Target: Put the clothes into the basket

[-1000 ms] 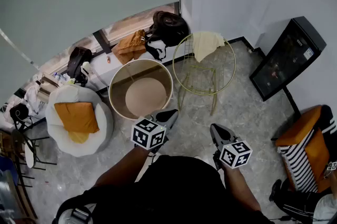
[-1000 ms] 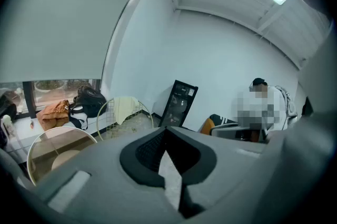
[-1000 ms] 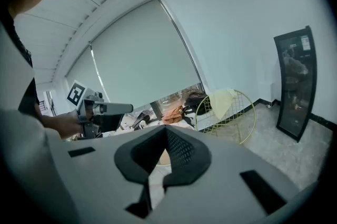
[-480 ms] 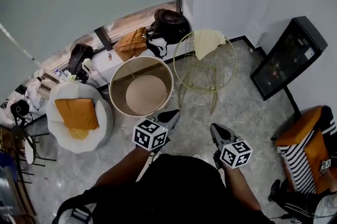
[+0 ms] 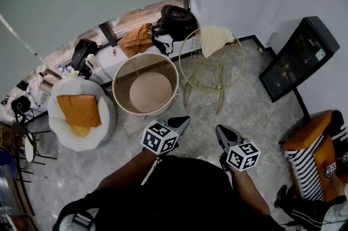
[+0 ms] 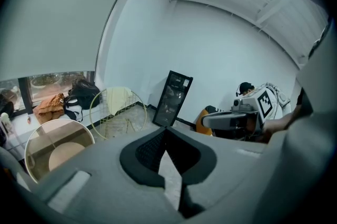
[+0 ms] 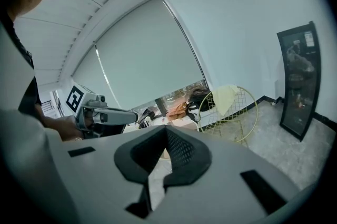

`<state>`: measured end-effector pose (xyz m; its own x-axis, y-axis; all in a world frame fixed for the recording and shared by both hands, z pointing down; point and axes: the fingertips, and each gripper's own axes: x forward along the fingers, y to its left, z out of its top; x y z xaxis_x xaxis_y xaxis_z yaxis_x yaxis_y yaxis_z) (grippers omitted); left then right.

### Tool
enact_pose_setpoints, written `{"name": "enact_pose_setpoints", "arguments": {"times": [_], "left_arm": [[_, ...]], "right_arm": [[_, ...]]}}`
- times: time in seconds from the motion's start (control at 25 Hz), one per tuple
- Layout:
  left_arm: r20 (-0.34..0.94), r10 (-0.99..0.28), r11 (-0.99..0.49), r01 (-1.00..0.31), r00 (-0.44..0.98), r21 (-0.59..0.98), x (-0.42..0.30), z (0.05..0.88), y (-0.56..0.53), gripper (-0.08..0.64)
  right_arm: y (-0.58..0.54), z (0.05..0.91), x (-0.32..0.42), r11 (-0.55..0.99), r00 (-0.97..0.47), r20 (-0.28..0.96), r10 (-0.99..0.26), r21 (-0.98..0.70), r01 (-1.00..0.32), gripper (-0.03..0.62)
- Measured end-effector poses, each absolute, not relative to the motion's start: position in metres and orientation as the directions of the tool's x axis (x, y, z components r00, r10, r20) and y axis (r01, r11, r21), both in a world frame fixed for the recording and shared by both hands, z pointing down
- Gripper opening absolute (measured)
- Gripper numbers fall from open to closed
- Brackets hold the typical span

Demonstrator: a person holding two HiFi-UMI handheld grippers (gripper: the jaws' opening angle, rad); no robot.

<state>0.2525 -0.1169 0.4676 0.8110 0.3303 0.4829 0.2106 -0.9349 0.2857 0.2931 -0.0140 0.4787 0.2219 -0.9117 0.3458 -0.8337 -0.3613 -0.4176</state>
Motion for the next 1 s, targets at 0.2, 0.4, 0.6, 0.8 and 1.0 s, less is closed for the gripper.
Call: {"name": "enact_pose_setpoints", "arguments": {"times": [0.2,0.4,0.6,0.8,1.0], "left_arm": [[0.486,0.313,-0.938,0.186,0.816,0.291,0.257,0.472,-0.101,0.001],[0.471,0.28,-0.946,0.156,0.837,0.285,0.27,0.47,-0.085,0.0],[0.474,0.26,-0.951,0.138,0.842,0.276,0.279,0.469,-0.068,0.0],[0.489,0.251,-0.957,0.137,0.836,0.257,0.281,0.465,-0.063,0.0],[0.504,0.225,-0.961,0.105,0.834,0.255,0.284,0.468,-0.076,0.0]], "right_arm": [[0.01,0.482,0.302,-0.37,0.225,0.357,-0.906,-0.414,-0.832,0.015],[0.034,0.485,0.315,-0.366,0.222,0.356,-0.908,-0.413,-0.834,0.015],[0.052,0.487,0.326,-0.363,0.222,0.355,-0.908,-0.404,-0.839,0.015],[0.055,0.487,0.334,-0.357,0.217,0.339,-0.915,-0.437,-0.826,0.015],[0.045,0.493,0.34,-0.348,0.204,0.339,-0.919,-0.451,-0.822,0.015]]}}
